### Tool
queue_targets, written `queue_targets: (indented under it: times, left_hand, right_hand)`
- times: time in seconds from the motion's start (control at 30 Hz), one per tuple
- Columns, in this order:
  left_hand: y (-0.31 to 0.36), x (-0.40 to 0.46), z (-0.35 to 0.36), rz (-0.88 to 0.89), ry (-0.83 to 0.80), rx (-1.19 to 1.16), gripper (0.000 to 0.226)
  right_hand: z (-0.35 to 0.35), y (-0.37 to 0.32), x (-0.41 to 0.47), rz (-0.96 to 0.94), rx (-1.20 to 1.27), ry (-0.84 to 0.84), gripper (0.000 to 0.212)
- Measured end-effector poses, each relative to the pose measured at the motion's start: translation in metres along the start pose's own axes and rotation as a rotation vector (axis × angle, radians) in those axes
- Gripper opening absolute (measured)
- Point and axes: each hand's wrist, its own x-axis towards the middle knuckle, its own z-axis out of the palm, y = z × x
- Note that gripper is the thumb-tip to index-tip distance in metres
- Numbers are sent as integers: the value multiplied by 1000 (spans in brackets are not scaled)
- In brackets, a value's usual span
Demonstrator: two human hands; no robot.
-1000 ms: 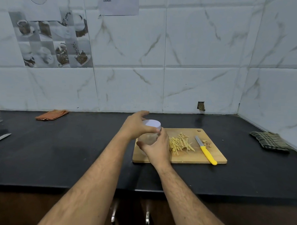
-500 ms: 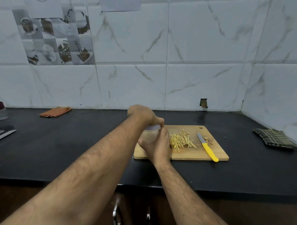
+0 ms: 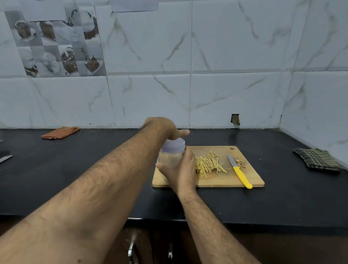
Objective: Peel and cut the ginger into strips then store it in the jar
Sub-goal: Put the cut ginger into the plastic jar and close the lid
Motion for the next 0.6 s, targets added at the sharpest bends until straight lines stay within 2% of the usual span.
queue_targets:
  times: [0.07, 0.17, 0.27, 0.43, 0.5, 0.6]
  left_hand:
    - [-3, 5, -2, 134, -2, -48, 98]
    - [-10, 9, -5, 352, -137, -107, 92]
    - [-15, 10, 0, 384, -101, -30, 85]
    - [-16, 11, -4, 366, 70, -173, 61]
    - [-19, 13, -7, 375, 119, -335, 49]
    - [-28, 22, -3, 327, 121, -757, 40]
  right_hand:
    - [1, 1, 1, -6, -12, -4, 94]
    - [1, 4, 1, -15, 21, -8, 90]
    - [-1, 3, 0, 0, 41, -36, 94]
    - [-1, 2, -2, 11, 57, -14, 97]
    - [0, 2, -2, 15, 44, -9, 96]
    - [-1, 0, -3, 14, 23, -16, 102]
